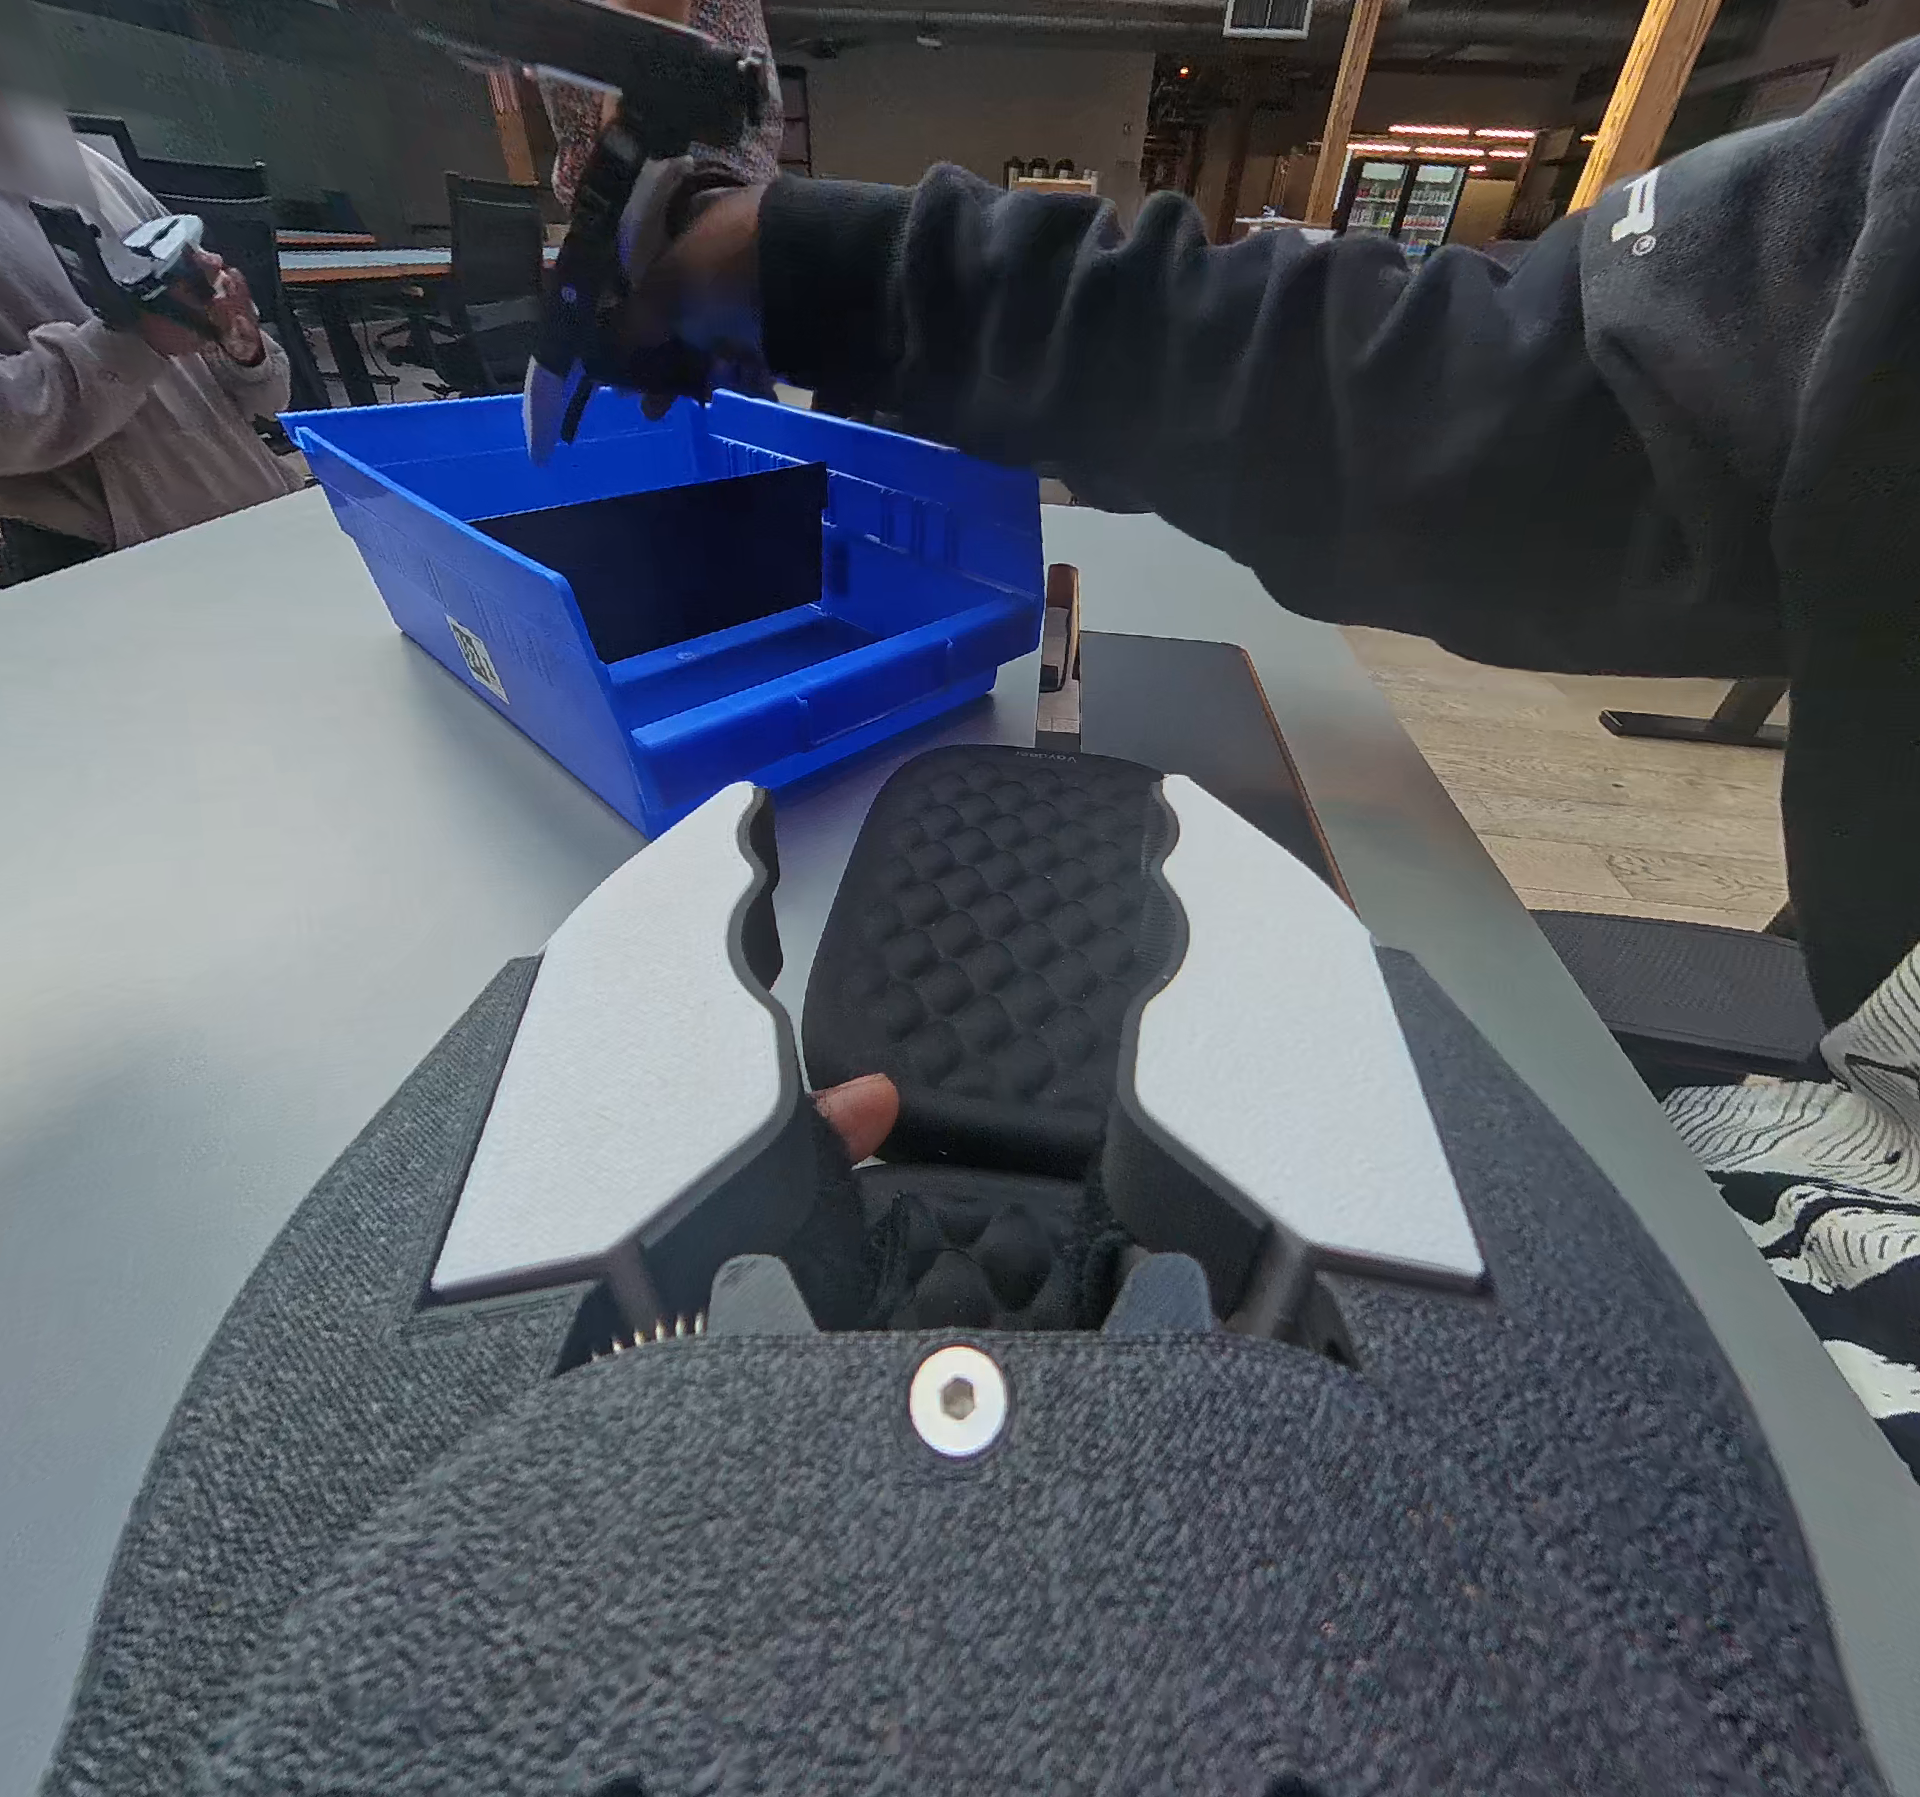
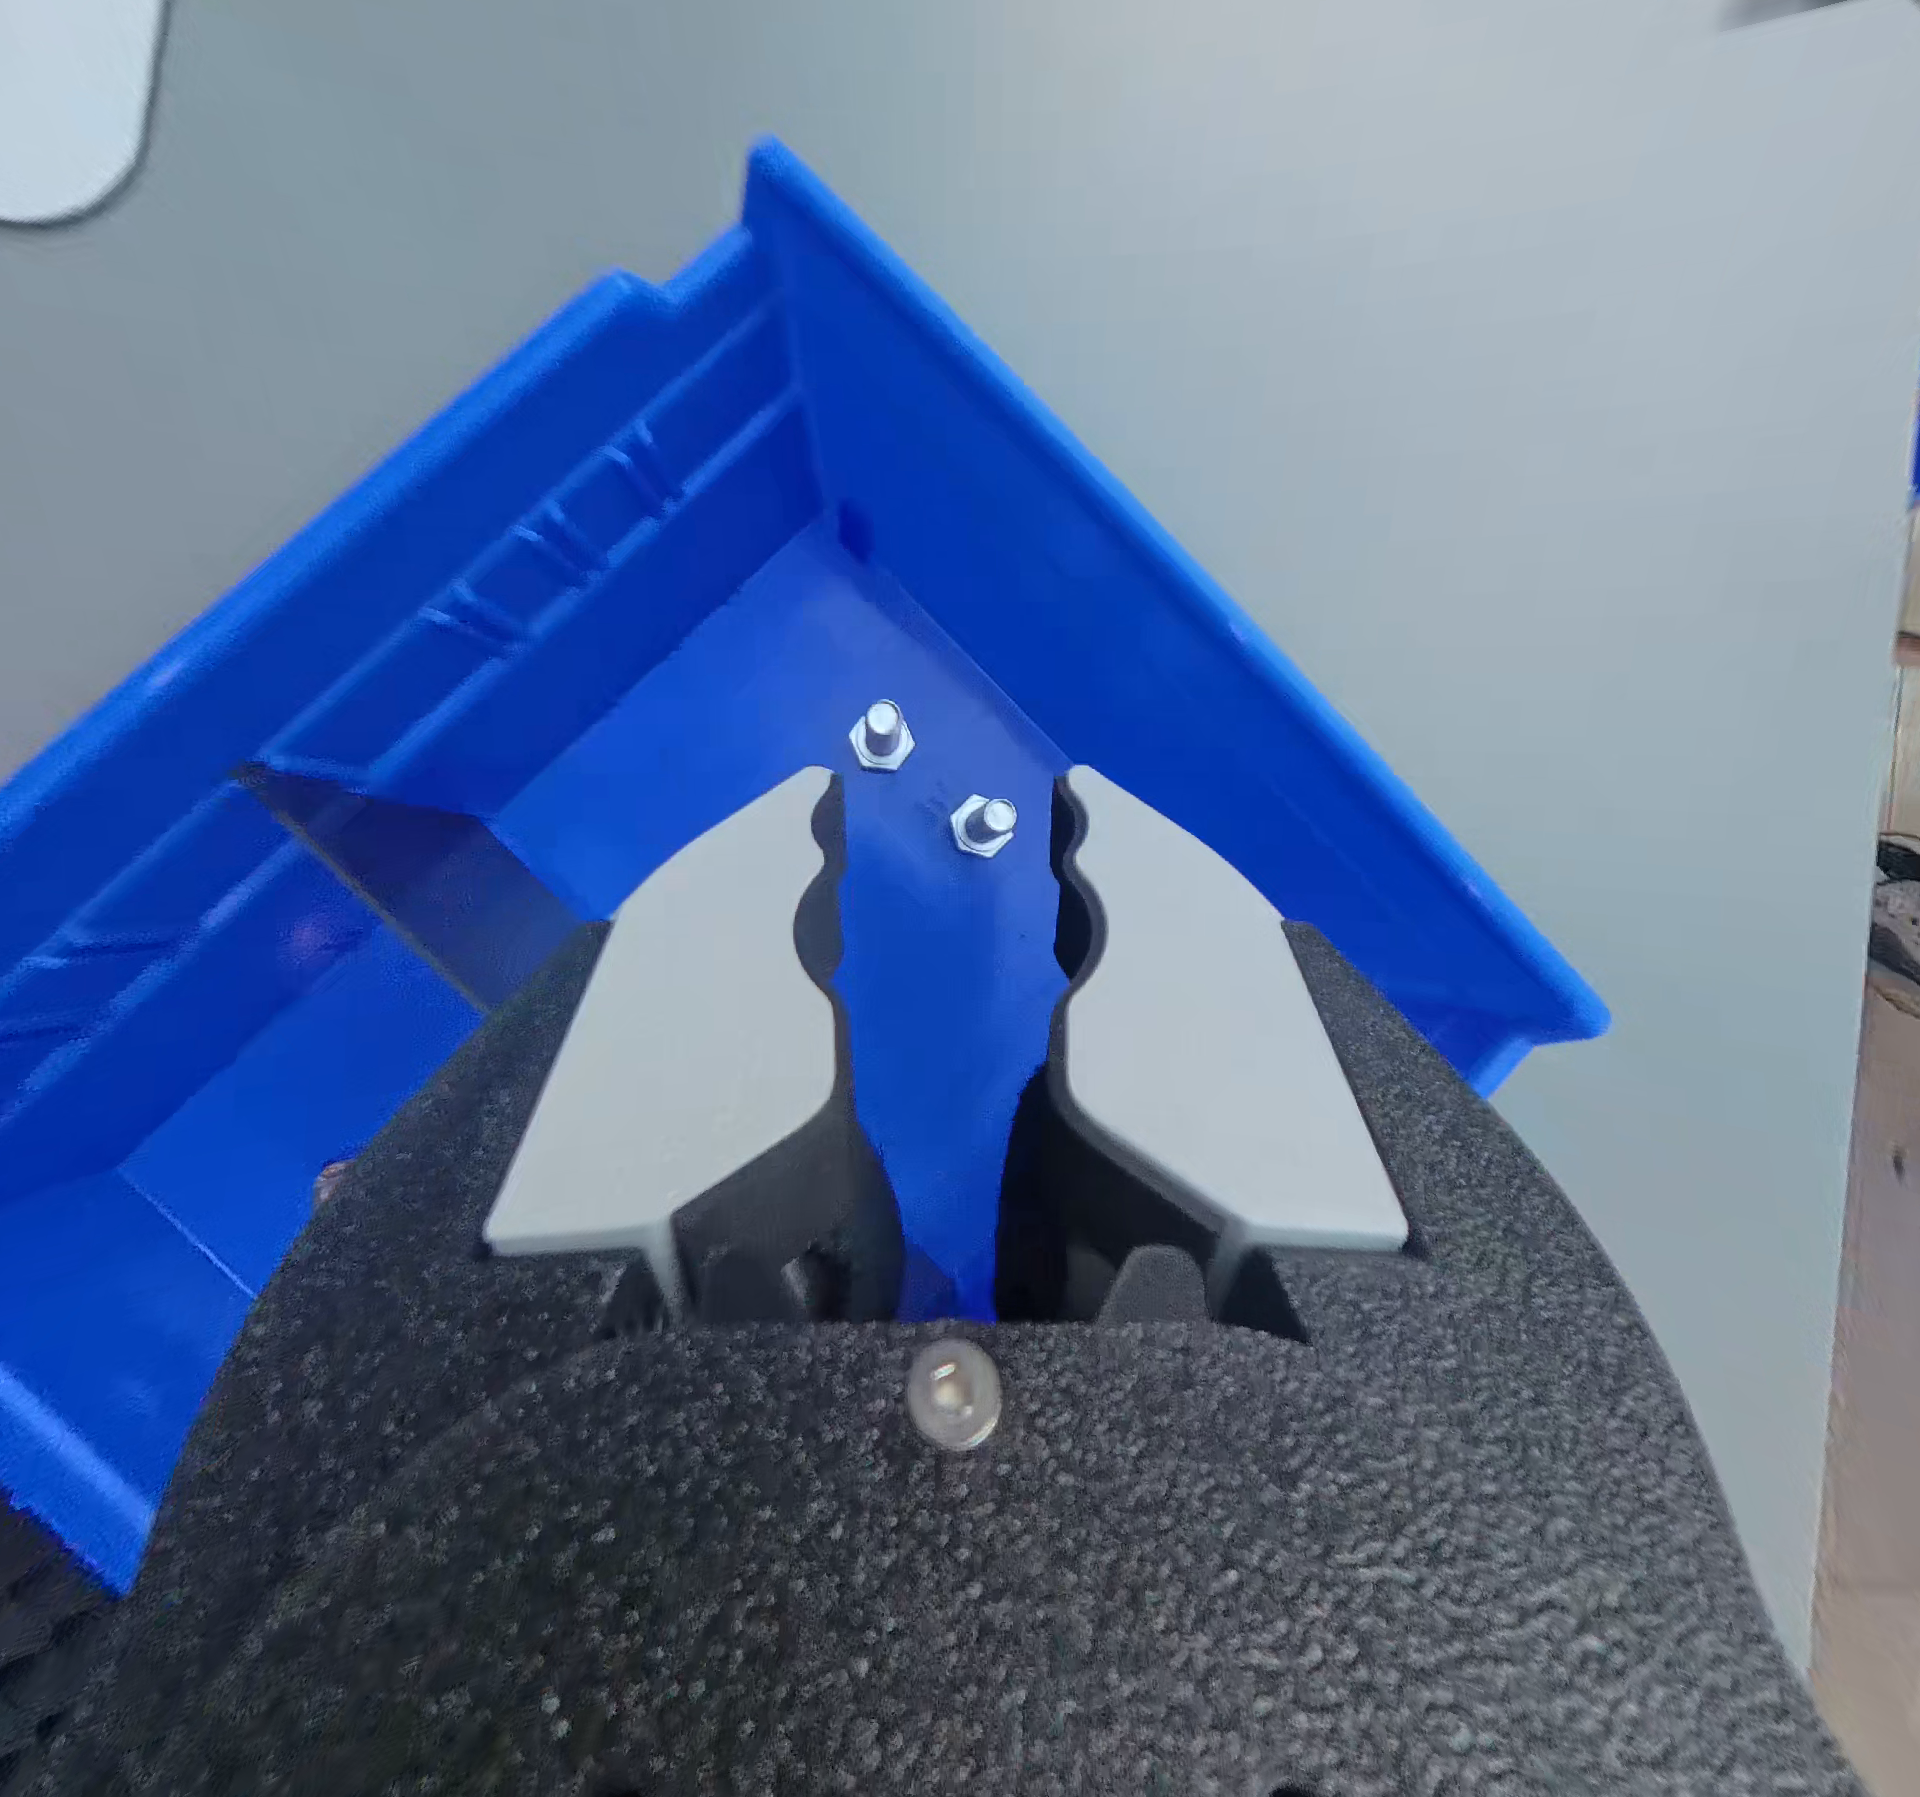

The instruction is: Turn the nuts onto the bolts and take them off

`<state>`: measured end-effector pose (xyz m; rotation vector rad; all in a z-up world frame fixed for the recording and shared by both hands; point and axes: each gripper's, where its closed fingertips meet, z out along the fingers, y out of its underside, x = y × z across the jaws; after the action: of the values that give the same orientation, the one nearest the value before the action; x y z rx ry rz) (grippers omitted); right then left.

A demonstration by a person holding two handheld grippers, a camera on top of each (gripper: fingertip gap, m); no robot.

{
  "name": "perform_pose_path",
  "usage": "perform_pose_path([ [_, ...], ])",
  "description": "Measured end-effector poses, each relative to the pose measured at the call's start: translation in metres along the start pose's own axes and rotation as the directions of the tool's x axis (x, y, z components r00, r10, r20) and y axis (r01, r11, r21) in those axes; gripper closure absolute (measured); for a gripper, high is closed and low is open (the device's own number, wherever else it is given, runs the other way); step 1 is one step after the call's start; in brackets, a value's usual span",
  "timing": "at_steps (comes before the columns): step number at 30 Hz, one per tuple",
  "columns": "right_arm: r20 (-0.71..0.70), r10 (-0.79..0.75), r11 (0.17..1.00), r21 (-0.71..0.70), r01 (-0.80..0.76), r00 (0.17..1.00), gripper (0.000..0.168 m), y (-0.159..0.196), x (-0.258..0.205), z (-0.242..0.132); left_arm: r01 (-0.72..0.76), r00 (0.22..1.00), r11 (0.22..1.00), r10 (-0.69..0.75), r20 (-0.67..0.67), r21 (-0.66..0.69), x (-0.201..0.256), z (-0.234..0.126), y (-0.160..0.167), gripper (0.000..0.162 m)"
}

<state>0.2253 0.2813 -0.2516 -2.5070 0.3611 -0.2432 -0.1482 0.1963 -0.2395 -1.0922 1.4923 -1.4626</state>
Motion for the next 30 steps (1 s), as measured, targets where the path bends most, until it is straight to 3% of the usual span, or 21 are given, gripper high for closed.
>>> perform_pose_path([
  [6,0.123,-0.038,0.914,0.406,-0.016,0.992,0.108,-0.027,-0.059,-0.099,0.003,1.000,1.000,-0.003,0.030,0.007,-0.004,-0.001,-0.002,0.097],
  [11,0.341,-0.128,0.780,0.615,-0.118,0.931,0.087,0.009,-0.144,-0.170,-0.013,0.996,1.000,0.013,0.085,-0.006,-0.011,-0.004,-0.003,0.099],
  [14,0.421,-0.168,0.714,0.676,-0.185,0.891,0.082,0.043,-0.187,-0.187,-0.018,0.992,1.000,0.020,0.123,-0.019,-0.015,-0.009,-0.008,0.100],
  [17,0.433,-0.186,0.706,0.684,-0.186,0.882,0.081,0.079,-0.217,-0.177,0.007,0.989,1.000,-0.004,0.150,-0.019,-0.012,-0.020,-0.017,0.099],
  [19,0.427,-0.188,0.710,0.681,-0.179,0.885,0.092,0.101,-0.232,-0.162,0.012,0.980,1.000,-0.007,0.201,-0.022,-0.011,-0.034,-0.025,0.100],
  [22,0.451,-0.173,0.707,0.676,-0.209,0.875,0.113,0.123,-0.245,-0.144,0.037,0.946,0.998,-0.018,0.322,-0.052,-0.017,-0.073,-0.036,0.100],
  [25,0.477,-0.175,0.730,0.650,-0.212,0.861,0.118,0.137,-0.255,-0.130,0.075,0.876,0.993,-0.023,0.481,-0.090,-0.033,-0.134,-0.049,0.101],
  [30,0.510,-0.179,0.758,0.616,-0.212,0.841,0.122,0.149,-0.266,-0.117,0.197,0.636,0.949,0.067,0.769,-0.246,-0.079,-0.270,-0.054,0.105],
])
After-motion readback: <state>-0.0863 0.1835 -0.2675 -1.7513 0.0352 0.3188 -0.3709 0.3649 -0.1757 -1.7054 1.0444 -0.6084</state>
